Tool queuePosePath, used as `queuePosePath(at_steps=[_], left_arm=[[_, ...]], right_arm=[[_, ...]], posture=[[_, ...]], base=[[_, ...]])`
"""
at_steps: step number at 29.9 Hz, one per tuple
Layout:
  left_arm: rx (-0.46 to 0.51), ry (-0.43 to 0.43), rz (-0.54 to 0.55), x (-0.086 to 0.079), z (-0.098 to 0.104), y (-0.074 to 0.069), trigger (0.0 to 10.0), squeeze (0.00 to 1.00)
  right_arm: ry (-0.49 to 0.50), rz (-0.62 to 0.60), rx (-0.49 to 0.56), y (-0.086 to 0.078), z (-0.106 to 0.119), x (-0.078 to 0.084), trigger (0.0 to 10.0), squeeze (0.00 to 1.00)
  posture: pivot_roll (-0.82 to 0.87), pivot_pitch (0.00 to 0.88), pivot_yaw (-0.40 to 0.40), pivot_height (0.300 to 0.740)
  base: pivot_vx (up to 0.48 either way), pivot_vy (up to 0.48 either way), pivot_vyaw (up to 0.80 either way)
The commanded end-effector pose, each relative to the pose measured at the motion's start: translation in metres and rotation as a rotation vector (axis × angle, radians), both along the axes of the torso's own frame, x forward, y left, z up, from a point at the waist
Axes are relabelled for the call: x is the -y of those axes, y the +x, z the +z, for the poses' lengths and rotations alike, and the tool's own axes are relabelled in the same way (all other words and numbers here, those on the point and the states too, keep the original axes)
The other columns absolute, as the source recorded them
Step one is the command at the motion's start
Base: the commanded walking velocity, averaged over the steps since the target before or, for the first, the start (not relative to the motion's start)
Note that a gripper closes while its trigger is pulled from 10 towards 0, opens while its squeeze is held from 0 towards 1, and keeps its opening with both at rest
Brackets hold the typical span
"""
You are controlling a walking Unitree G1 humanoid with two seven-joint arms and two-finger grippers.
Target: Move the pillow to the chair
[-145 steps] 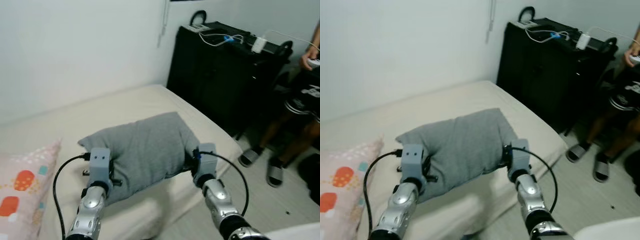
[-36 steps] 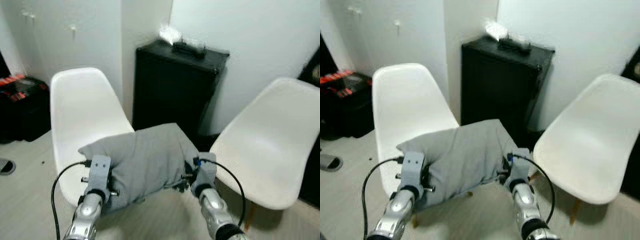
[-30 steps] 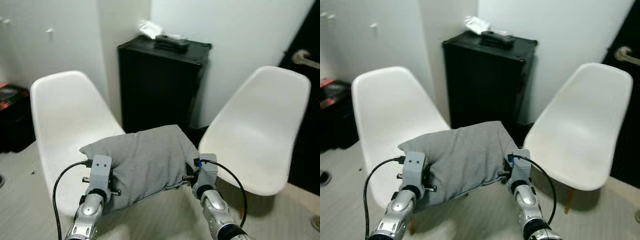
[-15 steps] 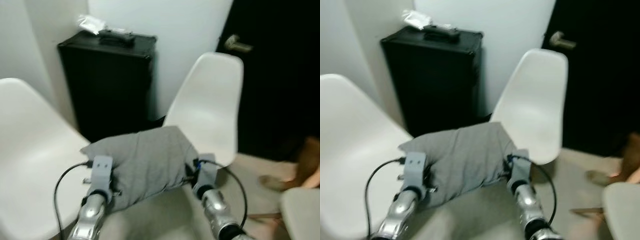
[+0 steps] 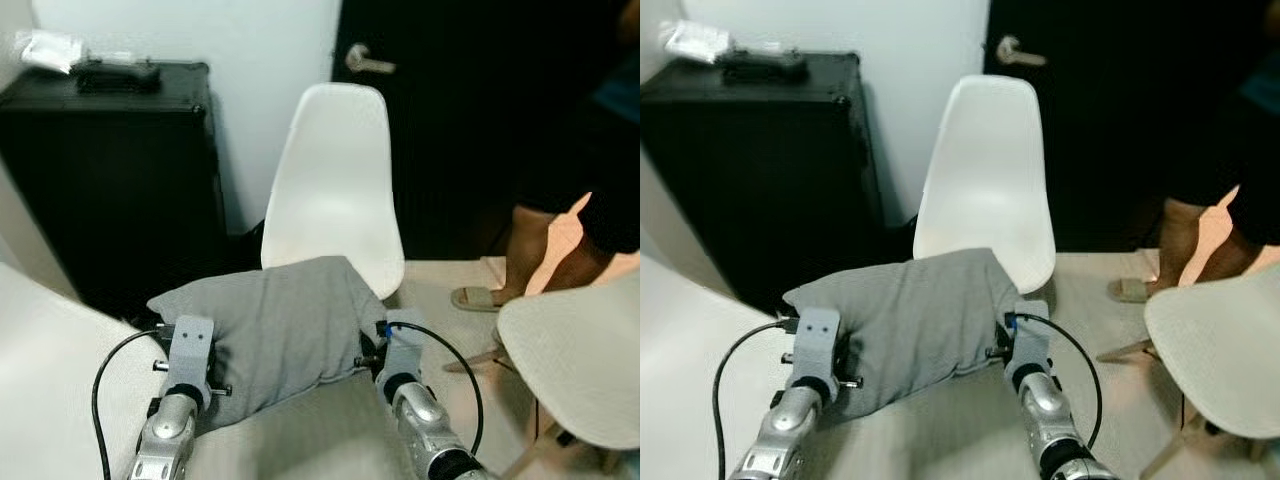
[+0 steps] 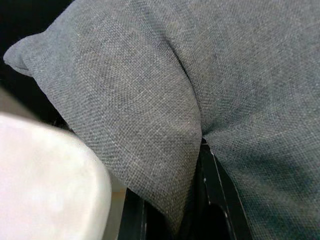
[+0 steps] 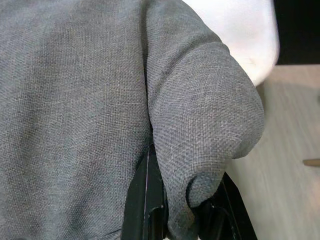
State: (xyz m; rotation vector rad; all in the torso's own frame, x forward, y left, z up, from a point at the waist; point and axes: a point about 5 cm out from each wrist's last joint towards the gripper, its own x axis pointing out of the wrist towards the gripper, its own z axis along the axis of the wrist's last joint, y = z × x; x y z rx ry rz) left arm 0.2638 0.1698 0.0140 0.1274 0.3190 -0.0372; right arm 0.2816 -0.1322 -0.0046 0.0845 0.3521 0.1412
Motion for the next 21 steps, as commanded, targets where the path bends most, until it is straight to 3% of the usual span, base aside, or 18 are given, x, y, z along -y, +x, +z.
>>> queuePosePath(at_steps=[1,12,21], left_arm=[[0.036,0.002,-0.033,0.005,0.008,0.006,10.0,0.00],[0.047,-0.008,-0.040,0.009,0.013,0.014,10.0,0.00],[0.045,-0.021,-0.052,0.015,0.014,0.013,10.0,0.00]], right_arm=[[0.012,-0.002,0.011,-0.001,0.000,-0.004,10.0,0.00],[0.016,-0.028,0.010,-0.001,0.000,0.000,10.0,0.00],[0.008,-0.032,0.014,0.001,0.002,0.003,10.0,0.00]], posture=[[0.12,0.000,-0.002,0.740],[0.11,0.000,0.002,0.740],[0.11,0.000,-0.009,0.740]], base=[[0.000,0.000,-0.80],[0.000,0.000,-0.80],[0.000,0.000,-0.80]])
